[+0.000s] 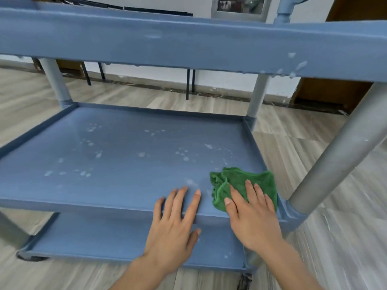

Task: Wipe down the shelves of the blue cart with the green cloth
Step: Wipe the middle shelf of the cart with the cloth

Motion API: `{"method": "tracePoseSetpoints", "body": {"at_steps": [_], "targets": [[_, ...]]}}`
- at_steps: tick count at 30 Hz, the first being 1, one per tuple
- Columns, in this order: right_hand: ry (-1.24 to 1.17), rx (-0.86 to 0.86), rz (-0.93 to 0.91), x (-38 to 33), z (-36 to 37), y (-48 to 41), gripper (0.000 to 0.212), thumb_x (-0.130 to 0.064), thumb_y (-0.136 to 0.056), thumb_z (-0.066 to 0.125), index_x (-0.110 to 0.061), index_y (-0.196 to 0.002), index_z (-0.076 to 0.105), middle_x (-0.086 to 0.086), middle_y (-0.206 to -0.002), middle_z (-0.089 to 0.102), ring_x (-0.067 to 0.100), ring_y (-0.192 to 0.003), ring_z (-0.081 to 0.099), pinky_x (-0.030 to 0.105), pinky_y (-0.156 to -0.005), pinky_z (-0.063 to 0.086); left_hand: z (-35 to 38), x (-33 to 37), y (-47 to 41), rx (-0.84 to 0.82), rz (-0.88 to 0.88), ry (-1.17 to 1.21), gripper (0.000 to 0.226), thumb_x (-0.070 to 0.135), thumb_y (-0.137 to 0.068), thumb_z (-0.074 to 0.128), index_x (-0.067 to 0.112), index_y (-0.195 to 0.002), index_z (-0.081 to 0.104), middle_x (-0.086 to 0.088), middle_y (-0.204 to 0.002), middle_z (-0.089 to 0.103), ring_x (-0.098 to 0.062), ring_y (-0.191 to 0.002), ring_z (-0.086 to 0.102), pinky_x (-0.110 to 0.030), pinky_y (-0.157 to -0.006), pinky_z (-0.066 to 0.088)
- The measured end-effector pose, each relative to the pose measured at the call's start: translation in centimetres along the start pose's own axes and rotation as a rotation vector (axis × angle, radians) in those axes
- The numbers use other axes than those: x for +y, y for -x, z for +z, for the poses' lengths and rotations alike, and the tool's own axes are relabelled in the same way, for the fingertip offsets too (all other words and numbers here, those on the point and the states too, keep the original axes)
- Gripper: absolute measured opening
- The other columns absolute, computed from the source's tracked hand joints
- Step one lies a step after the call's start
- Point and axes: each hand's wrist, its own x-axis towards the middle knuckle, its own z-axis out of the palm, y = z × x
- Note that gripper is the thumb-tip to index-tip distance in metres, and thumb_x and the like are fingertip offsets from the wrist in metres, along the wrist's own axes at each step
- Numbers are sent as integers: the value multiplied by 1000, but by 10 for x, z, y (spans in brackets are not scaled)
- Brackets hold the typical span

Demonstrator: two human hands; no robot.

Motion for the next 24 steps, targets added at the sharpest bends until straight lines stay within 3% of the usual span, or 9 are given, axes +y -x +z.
{"method": "tracePoseSetpoints", "body": {"at_steps": [5,9,14,16,18,21,24], "targets": [[25,-29,12,1,-1,-5,54,-56,-95,11,-44,-147,13,8,-161,11,29,-147,6,46,-119,11,9,-4,25,149,78,85,75,41,-78,63,17,-146,43,-10,-126,48,-34,-115,46,-55,-108,32],[-10,-75,32,0,-3,-13,54,-57,-94,9,-46,-147,7,9,-161,6,30,-147,2,49,-120,7,-10,-2,20,113,79,116,58,41,-78,62,21,-132,54,-4,-117,50,-29,-103,50,-48,-95,42],[-14,-115,51,-1,-1,-54,53,-59,-93,10,-50,-145,6,9,-161,4,30,-148,0,49,-119,4,-24,11,6,59,-5,100,37,52,-84,52,29,-111,58,3,-104,48,-25,-93,48,-46,-86,42],[-31,-157,69,-3,-1,-74,53,-60,-93,13,-51,-145,7,8,-162,1,30,-148,-3,49,-120,1,-30,7,-3,-7,-54,124,40,61,-87,39,35,-111,58,6,-109,47,-23,-101,47,-44,-89,39],[-43,-197,72,-6,-2,-93,53,-60,-93,15,-51,-145,8,7,-162,-1,30,-148,-5,50,-120,0,-37,-4,-19,-84,-116,132,51,68,-87,32,40,-125,51,6,-132,42,-25,-123,39,-49,-102,30],[-49,-210,71,-7,-2,-113,54,-61,-92,16,-50,-145,10,7,-162,0,30,-148,-5,50,-119,0,-46,-34,-56,-181,-171,109,66,71,-87,42,49,-147,23,1,-162,13,-32,-148,10,-63,-114,11],[-37,-168,70,-6,4,-116,54,-62,-92,15,-52,-144,10,6,-162,2,29,-148,-4,50,-120,0,-62,-68,-86,-408,-284,144,87,76,-79,54,58,-149,6,7,-166,-5,-37,-151,-5,-71,-114,6]]}}
